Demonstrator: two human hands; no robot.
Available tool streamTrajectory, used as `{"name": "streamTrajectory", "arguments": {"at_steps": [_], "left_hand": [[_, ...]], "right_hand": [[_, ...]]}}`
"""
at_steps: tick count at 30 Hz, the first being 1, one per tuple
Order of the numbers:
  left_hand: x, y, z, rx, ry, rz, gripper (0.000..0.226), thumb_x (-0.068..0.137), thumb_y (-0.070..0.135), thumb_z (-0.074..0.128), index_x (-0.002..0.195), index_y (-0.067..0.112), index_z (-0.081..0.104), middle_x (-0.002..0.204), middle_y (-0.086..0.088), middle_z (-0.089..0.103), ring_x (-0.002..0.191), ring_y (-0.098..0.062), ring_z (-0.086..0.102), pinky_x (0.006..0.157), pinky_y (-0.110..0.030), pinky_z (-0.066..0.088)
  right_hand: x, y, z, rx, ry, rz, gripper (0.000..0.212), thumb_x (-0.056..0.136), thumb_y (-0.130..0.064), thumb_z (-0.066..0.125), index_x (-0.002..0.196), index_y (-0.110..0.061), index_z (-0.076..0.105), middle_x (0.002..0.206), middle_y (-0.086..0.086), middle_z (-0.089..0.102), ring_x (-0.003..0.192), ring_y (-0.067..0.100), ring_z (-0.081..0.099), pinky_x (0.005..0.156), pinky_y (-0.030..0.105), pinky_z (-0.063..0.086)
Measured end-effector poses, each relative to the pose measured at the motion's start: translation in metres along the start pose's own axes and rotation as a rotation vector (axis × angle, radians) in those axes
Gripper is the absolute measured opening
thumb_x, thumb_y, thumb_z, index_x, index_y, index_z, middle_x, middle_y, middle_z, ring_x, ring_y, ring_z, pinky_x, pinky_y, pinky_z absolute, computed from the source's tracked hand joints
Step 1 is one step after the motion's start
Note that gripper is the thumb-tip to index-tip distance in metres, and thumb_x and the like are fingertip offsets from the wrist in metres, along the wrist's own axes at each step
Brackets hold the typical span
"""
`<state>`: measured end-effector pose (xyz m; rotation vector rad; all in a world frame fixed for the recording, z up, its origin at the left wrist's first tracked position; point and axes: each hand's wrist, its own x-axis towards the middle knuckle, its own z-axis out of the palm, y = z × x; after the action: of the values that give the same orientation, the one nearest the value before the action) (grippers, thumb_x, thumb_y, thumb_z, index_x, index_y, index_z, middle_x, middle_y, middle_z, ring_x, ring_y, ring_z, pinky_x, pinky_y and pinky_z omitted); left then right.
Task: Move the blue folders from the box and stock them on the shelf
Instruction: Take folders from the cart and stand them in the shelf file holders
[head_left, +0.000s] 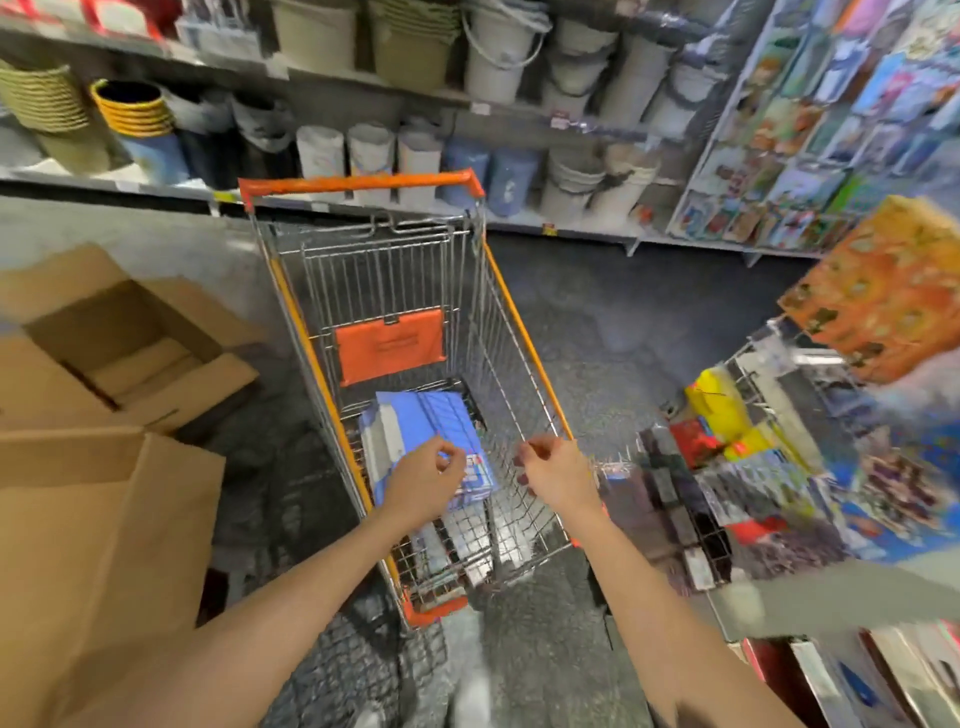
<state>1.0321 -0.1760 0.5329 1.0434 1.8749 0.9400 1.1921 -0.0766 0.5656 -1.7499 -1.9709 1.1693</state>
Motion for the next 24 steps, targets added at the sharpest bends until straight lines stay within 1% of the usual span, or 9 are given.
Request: {"name": "streamTrajectory", "arguments": {"at_steps": [3, 5, 8, 10, 12, 15, 17, 21, 24], "left_hand": [[0.026, -0.018, 0.0, -0.042, 0.018, -0.105, 0.023, 0.103, 0.043, 0.05, 0.115, 0.025, 0.058, 0.097, -0.006, 0.072, 0.077, -0.03, 0.071, 0.074, -0.051, 0.056], [0.05, -0.028, 0.0, -0.075, 0.042, -0.167, 0.022, 0.104, 0.04, 0.051, 0.117, 0.023, 0.057, 0.097, -0.009, 0.071, 0.08, -0.034, 0.07, 0.07, -0.052, 0.055], [0.089, -0.043, 0.004, -0.135, 0.095, -0.294, 0.025, 0.105, 0.036, 0.051, 0.123, 0.019, 0.054, 0.092, 0.005, 0.064, 0.076, -0.03, 0.068, 0.063, -0.044, 0.053], [0.116, -0.054, 0.008, -0.168, 0.129, -0.376, 0.028, 0.105, 0.035, 0.05, 0.126, 0.017, 0.053, 0.097, 0.005, 0.061, 0.067, -0.019, 0.063, 0.057, -0.033, 0.049], [0.149, -0.067, 0.015, -0.199, 0.183, -0.459, 0.031, 0.104, 0.034, 0.052, 0.129, 0.016, 0.052, 0.117, -0.004, 0.063, 0.072, -0.017, 0.062, 0.066, -0.033, 0.05], [0.18, -0.086, 0.022, -0.206, 0.208, -0.57, 0.038, 0.103, 0.033, 0.054, 0.135, 0.014, 0.051, 0.135, -0.006, 0.059, 0.106, -0.02, 0.06, 0.089, -0.033, 0.047], [0.206, -0.104, 0.028, -0.207, 0.208, -0.65, 0.043, 0.102, 0.034, 0.055, 0.139, 0.013, 0.048, 0.141, -0.007, 0.056, 0.122, -0.025, 0.056, 0.102, -0.037, 0.045], [0.237, -0.138, 0.041, -0.173, 0.223, -0.764, 0.051, 0.102, 0.035, 0.056, 0.146, 0.012, 0.043, 0.147, -0.01, 0.05, 0.128, -0.031, 0.054, 0.107, -0.041, 0.044], [0.249, -0.163, 0.054, -0.132, 0.209, -0.833, 0.053, 0.103, 0.032, 0.054, 0.149, 0.01, 0.039, 0.147, -0.011, 0.049, 0.129, -0.032, 0.052, 0.104, -0.037, 0.041]], "right_hand": [[0.026, -0.002, 0.018, -0.012, -0.075, 0.03, 0.016, 0.096, -0.023, 0.056, 0.092, -0.017, 0.07, 0.094, 0.011, 0.075, 0.088, 0.034, 0.072, 0.079, 0.05, 0.059], [0.048, -0.006, 0.03, -0.028, -0.123, 0.04, 0.018, 0.096, -0.021, 0.056, 0.092, -0.012, 0.071, 0.092, 0.014, 0.074, 0.086, 0.035, 0.071, 0.076, 0.05, 0.058], [0.087, -0.001, 0.051, -0.057, -0.216, 0.054, 0.021, 0.095, -0.015, 0.055, 0.086, -0.002, 0.069, 0.089, 0.02, 0.072, 0.081, 0.039, 0.07, 0.07, 0.05, 0.056], [0.114, 0.001, 0.064, -0.063, -0.264, 0.075, 0.019, 0.095, -0.015, 0.055, 0.082, -0.008, 0.067, 0.09, 0.018, 0.073, 0.081, 0.037, 0.071, 0.072, 0.052, 0.058], [0.152, 0.003, 0.08, -0.07, -0.33, 0.085, 0.019, 0.096, -0.015, 0.054, 0.08, -0.014, 0.064, 0.087, 0.017, 0.073, 0.08, 0.036, 0.071, 0.072, 0.051, 0.058], [0.191, 0.005, 0.093, -0.087, -0.416, 0.113, 0.019, 0.099, -0.014, 0.051, 0.092, -0.006, 0.067, 0.087, 0.012, 0.072, 0.077, 0.029, 0.07, 0.07, 0.038, 0.058], [0.227, 0.018, 0.111, -0.104, -0.487, 0.15, 0.021, 0.101, -0.017, 0.051, 0.103, -0.003, 0.067, 0.094, 0.011, 0.072, 0.082, 0.028, 0.07, 0.075, 0.04, 0.06], [0.273, 0.044, 0.144, -0.12, -0.55, 0.194, 0.026, 0.101, -0.024, 0.052, 0.112, -0.005, 0.066, 0.105, 0.01, 0.072, 0.093, 0.03, 0.07, 0.087, 0.047, 0.058], [0.289, 0.061, 0.164, -0.099, -0.587, 0.277, 0.025, 0.103, -0.022, 0.05, 0.113, -0.003, 0.064, 0.108, 0.009, 0.071, 0.091, 0.031, 0.071, 0.083, 0.046, 0.059]]}}
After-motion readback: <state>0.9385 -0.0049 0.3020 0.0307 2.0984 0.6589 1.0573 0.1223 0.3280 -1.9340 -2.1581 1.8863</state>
